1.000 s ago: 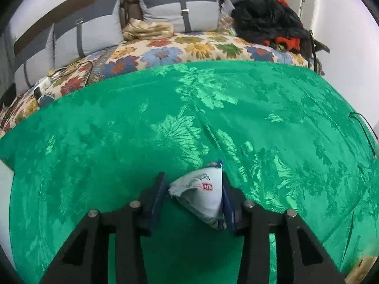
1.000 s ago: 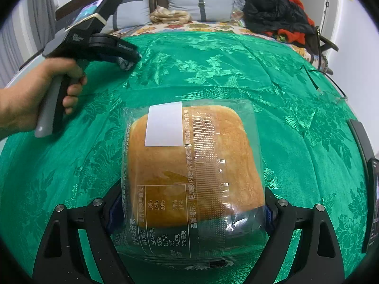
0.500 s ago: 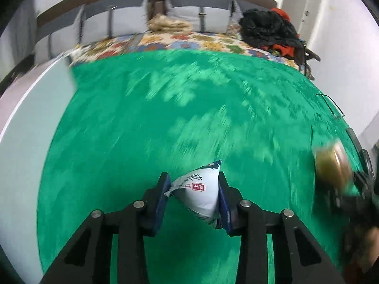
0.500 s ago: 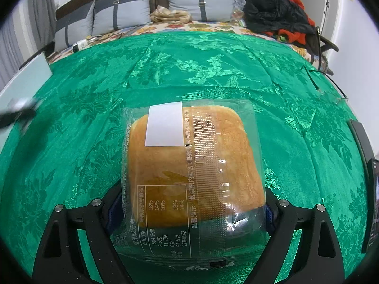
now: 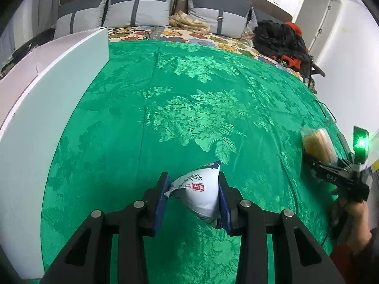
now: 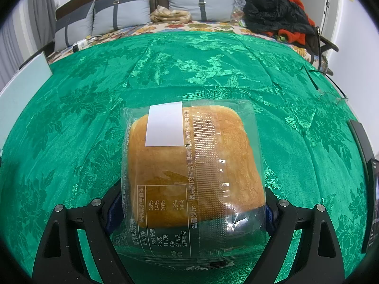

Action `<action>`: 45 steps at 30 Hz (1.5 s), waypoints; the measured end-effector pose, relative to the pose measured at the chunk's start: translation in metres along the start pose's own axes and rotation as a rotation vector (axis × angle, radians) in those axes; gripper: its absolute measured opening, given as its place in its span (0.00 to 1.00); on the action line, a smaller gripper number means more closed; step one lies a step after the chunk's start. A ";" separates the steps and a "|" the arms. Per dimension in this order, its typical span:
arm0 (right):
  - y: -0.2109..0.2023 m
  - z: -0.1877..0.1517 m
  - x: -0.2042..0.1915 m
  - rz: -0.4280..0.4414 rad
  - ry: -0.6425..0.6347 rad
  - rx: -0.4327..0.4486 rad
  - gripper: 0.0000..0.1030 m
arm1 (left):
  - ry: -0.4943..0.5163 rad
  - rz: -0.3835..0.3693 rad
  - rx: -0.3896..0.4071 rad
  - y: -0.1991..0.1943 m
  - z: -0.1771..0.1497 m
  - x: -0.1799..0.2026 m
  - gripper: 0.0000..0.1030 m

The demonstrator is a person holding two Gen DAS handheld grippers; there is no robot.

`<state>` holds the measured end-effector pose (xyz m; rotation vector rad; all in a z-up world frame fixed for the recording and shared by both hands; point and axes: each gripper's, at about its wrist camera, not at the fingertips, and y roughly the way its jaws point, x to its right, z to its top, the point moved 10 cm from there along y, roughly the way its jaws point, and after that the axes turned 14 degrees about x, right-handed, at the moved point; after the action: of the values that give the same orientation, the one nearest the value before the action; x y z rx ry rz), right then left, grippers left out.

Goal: Organize snacks
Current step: 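Carry both snacks into the white box and open both tools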

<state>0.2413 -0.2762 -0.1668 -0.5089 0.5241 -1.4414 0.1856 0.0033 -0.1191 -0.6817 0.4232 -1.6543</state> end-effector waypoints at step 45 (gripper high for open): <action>-0.148 0.150 -0.523 0.738 -0.299 -0.026 0.85 | -0.131 0.595 0.208 -0.220 0.072 -0.332 0.90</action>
<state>0.1870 0.2383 0.0588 -0.4721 0.4254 -0.6418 0.0951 0.3777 0.0049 -0.4467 0.3139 -1.0648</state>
